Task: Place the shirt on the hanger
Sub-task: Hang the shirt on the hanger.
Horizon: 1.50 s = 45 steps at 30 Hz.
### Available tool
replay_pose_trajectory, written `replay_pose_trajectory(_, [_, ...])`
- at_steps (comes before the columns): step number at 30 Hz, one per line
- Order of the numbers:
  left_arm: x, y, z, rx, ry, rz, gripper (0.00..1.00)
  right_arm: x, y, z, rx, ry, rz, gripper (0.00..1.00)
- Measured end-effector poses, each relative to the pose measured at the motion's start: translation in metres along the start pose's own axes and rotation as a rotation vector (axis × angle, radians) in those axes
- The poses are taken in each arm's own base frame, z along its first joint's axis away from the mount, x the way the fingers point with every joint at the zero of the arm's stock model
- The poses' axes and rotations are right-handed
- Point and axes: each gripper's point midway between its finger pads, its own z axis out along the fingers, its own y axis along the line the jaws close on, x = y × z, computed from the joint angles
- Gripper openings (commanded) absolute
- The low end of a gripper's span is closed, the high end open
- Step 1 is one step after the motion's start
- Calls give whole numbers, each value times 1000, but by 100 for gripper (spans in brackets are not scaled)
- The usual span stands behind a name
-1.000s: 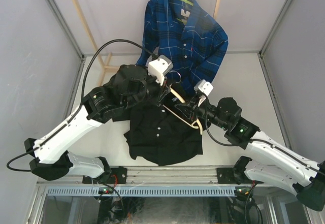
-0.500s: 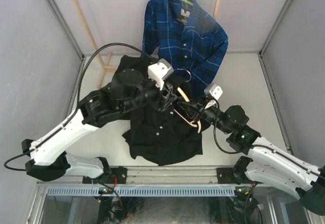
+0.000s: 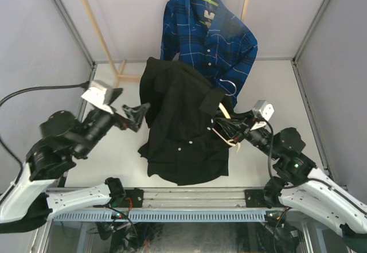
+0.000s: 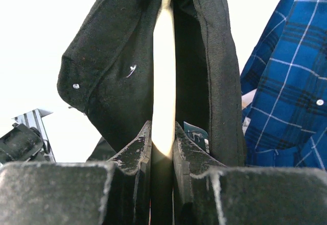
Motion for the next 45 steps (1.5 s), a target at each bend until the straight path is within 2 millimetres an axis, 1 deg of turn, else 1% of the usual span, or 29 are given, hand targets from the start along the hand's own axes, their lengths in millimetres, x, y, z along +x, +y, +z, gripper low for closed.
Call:
replay_pose_trajectory(3, [-5, 32, -20, -112, -46, -21, 100, -17, 5, -17, -11, -12, -13, 0])
replay_pose_trajectory(4, [-6, 40, -23, -142, -55, -26, 100, -24, 7, -23, -17, -15, -16, 0])
replay_pose_trajectory(6, [-5, 48, -23, -174, -57, -27, 100, -37, 11, -31, -30, -21, -19, 0])
replay_pose_trajectory(8, [6, 44, -15, -161, -34, -16, 99, -50, 15, -38, -44, -31, -21, 0])
replay_pose_trajectory(10, [24, 34, -4, -119, 11, 4, 97, -62, 20, -45, -62, -44, -22, 0])
replay_pose_trajectory(12, [39, 25, 8, -86, 52, 24, 92, -66, 24, -50, -77, -48, -21, 0])
replay_pose_trajectory(13, [47, 19, 15, -65, 73, 34, 88, -66, 25, -53, -83, -44, -20, 0])
replay_pose_trajectory(15, [58, 12, 23, -34, 98, 48, 82, -62, 26, -56, -88, -29, -16, 0])
replay_pose_trajectory(17, [68, 5, 31, -7, 120, 61, 73, -56, 27, -59, -90, -6, -12, 0])
replay_pose_trajectory(19, [78, 3, 35, -1, 140, 73, 64, -52, 27, -60, -93, 11, -9, 0])
replay_pose_trajectory(21, [82, 4, 37, -10, 152, 83, 52, -48, 28, -61, -99, 28, -7, 0])
replay_pose_trajectory(27, [82, 13, 36, -49, 152, 107, 22, -41, 29, -65, -102, 58, -3, 0])
replay_pose_trajectory(30, [81, 18, 33, -69, 154, 119, 14, -39, 29, -69, -101, 66, -2, 0])
replay_pose_trajectory(35, [78, 23, 22, -65, 155, 158, 1, -42, 30, -77, -101, 70, -8, 0])
replay_pose_trajectory(37, [72, 25, 18, -58, 151, 178, 0, -43, 30, -79, -102, 71, -10, 0])
replay_pose_trajectory(39, [61, 26, 15, -52, 131, 192, 0, -43, 31, -82, -105, 71, -12, 0])
replay_pose_trajectory(41, [50, 27, 14, -50, 113, 204, 0, -43, 32, -84, -110, 71, -13, 0])
replay_pose_trajectory(45, [36, 31, 13, -61, 90, 223, 0, -42, 34, -90, -117, 72, -13, 0])
